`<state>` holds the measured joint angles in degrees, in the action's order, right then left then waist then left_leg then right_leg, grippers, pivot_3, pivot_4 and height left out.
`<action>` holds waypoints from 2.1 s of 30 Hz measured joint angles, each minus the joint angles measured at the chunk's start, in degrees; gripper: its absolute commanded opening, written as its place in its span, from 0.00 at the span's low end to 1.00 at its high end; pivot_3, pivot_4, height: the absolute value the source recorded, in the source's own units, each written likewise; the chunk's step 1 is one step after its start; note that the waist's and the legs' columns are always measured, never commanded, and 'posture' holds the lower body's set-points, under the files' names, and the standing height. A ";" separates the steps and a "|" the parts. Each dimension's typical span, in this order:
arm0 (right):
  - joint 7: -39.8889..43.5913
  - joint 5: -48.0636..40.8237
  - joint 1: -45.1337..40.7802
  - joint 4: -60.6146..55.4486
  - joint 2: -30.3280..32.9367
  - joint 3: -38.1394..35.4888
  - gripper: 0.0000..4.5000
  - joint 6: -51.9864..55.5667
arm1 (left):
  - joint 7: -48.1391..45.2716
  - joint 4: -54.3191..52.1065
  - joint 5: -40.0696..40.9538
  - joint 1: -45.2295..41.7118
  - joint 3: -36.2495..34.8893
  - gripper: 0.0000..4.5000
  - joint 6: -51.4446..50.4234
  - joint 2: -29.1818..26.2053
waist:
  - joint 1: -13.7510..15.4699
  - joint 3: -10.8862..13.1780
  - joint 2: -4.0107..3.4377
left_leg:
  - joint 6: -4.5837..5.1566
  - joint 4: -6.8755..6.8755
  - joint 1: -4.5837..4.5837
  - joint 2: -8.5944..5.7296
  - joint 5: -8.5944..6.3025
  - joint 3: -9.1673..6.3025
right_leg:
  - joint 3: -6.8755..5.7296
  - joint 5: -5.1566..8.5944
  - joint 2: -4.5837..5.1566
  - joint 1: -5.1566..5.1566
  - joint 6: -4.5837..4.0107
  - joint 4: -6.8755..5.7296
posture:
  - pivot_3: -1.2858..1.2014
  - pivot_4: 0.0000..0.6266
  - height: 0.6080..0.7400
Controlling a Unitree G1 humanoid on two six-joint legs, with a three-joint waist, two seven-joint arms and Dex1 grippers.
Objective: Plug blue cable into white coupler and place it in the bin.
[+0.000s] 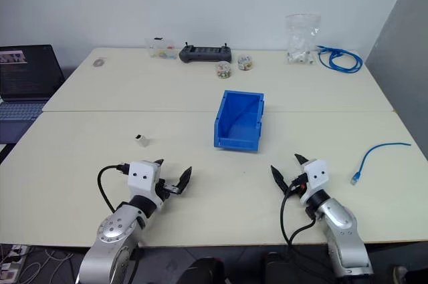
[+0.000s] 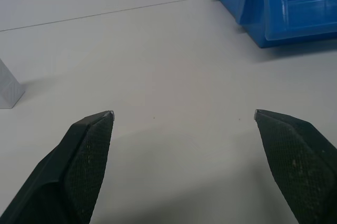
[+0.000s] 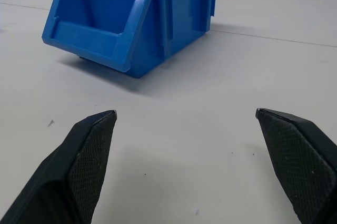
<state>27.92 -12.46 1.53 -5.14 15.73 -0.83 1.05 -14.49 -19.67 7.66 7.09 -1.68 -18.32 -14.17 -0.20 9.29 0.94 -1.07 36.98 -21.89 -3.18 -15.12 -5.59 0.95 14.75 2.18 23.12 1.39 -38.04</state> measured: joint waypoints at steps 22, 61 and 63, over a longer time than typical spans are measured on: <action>0.77 -0.11 1.04 -0.24 0.58 -0.17 1.00 -0.24 | -10.98 -2.55 4.96 -1.19 1.65 1.00 -1.64 -4.82 | -0.02 0.00 0.00 | 0.00 0.00 -0.01 0.00 0.00 0.00 | 0.00 0.00 0.00 0.00 -0.01 0.00 | 0.52 0.24 1.00; -23.68 -18.32 -20.36 3.84 18.27 -28.79 1.00 64.46 | -40.14 11.42 3.38 -31.87 24.01 1.00 4.19 -5.70 | -0.29 -0.01 -0.04 | 0.07 0.02 -0.05 -0.06 0.03 0.14 | 0.05 -0.06 -0.04 -0.03 -0.09 -0.06 | 0.52 0.24 1.00; -23.53 -17.76 -21.06 6.01 18.47 -28.19 1.00 65.34 | -40.15 11.42 3.10 -31.98 24.02 1.00 4.21 -5.67 | -0.30 -0.02 -0.04 | 0.07 0.02 -0.05 -0.06 0.03 0.15 | 0.05 -0.07 -0.03 -0.03 -0.08 -0.06 | 0.52 0.24 1.00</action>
<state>4.38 -30.21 -19.53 0.87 34.19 -29.02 66.39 -54.64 -8.25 10.76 -24.89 22.34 -14.11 -19.84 -0.50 9.28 0.89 -1.00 37.00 -21.94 -3.25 -15.10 -5.43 1.01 14.68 2.15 23.08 1.31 -38.11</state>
